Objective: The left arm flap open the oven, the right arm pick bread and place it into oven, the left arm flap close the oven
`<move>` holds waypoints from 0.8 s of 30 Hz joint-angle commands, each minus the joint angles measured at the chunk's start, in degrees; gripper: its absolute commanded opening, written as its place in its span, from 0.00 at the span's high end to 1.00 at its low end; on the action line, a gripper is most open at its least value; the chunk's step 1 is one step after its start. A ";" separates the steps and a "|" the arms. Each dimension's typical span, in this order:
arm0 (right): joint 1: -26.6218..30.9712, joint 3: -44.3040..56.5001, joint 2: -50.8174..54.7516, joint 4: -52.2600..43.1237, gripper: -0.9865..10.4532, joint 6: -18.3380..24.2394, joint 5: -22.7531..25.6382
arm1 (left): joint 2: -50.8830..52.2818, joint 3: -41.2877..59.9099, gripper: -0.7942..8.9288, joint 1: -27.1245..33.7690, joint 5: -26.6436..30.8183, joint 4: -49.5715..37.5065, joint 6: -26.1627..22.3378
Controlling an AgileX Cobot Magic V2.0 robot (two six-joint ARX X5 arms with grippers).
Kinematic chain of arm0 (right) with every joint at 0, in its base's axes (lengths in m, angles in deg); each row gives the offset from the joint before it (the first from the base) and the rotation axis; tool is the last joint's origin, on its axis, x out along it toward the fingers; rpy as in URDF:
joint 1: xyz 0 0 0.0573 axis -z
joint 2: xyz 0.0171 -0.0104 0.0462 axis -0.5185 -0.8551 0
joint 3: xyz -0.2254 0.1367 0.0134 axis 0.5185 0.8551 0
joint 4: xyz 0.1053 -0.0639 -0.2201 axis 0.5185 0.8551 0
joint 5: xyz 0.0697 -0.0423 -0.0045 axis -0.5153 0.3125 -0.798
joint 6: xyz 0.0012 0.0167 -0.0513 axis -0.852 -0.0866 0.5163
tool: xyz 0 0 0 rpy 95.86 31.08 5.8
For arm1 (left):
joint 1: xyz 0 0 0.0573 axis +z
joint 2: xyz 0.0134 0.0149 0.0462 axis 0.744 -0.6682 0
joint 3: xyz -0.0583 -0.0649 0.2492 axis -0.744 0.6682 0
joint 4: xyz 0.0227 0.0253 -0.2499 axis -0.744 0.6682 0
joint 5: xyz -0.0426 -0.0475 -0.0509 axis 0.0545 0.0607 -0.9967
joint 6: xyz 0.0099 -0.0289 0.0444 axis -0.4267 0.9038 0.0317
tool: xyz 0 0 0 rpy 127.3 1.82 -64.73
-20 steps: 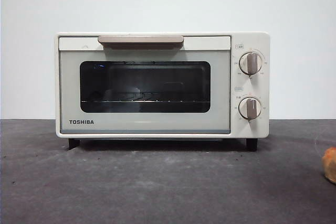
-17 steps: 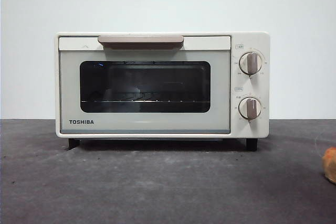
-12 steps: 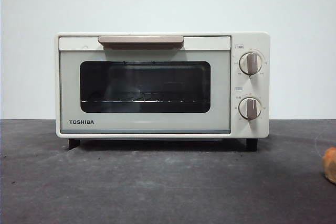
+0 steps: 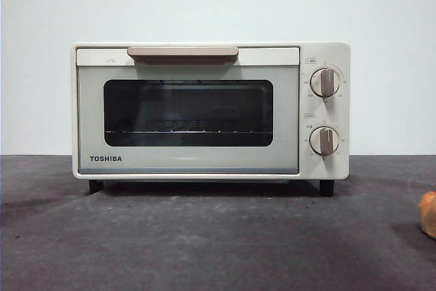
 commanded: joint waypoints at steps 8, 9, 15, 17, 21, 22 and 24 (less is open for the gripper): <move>-3.52 -13.35 -12.48 10.29 0.90 11.19 -10.10 | -9.03 -11.54 0.91 -9.84 -3.80 8.63 -7.82; -4.50 -14.27 -13.46 10.45 0.90 11.50 -10.82 | -9.86 -12.44 0.91 -10.73 -4.42 9.40 -8.26; -8.79 -18.32 -17.94 12.90 0.90 16.24 -14.32 | -14.93 -17.03 0.91 -13.00 -13.11 14.40 -10.58; -9.22 -18.43 -18.56 13.29 0.90 17.05 -14.25 | -15.93 -17.35 0.91 -13.03 -15.87 14.67 -10.60; -9.25 -18.43 -19.23 13.22 0.90 17.27 -14.27 | -16.72 -17.35 0.91 -13.03 -16.94 14.64 -10.62; -9.25 -18.43 -19.23 13.25 0.90 17.27 -14.25 | -16.74 -17.35 0.91 -13.03 -16.94 14.60 -10.75; -9.25 -18.43 -19.23 13.25 0.89 17.25 -14.23 | -16.74 -17.35 0.89 -13.03 -16.70 14.19 -11.45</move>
